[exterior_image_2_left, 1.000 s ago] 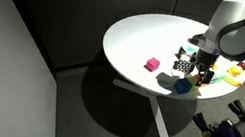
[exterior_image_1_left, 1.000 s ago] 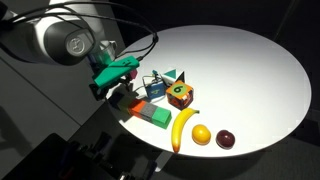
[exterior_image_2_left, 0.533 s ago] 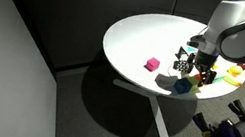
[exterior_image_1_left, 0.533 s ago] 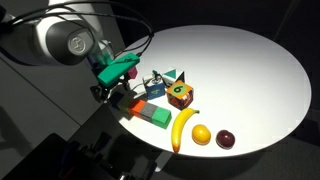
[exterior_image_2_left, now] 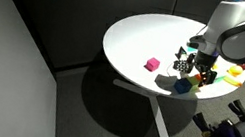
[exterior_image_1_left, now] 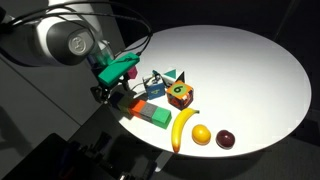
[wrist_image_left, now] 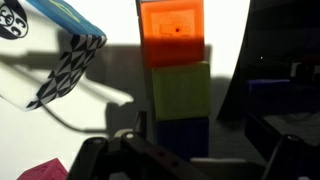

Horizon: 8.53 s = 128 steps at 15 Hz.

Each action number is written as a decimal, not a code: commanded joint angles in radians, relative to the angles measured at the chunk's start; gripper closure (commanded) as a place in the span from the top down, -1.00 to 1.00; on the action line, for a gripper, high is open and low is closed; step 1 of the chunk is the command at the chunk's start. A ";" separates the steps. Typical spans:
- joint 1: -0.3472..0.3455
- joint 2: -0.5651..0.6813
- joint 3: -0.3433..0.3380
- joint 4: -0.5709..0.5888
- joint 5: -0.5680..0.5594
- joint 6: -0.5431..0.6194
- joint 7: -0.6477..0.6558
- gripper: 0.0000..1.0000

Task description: Put the blue block on top of the pink block

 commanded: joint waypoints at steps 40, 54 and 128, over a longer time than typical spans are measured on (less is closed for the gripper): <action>0.014 0.175 0.024 0.104 -0.120 0.073 0.043 -0.02; 0.006 0.121 0.046 0.139 -0.077 -0.048 0.150 -0.43; 0.068 0.242 0.035 0.499 0.052 -0.148 1.022 -0.43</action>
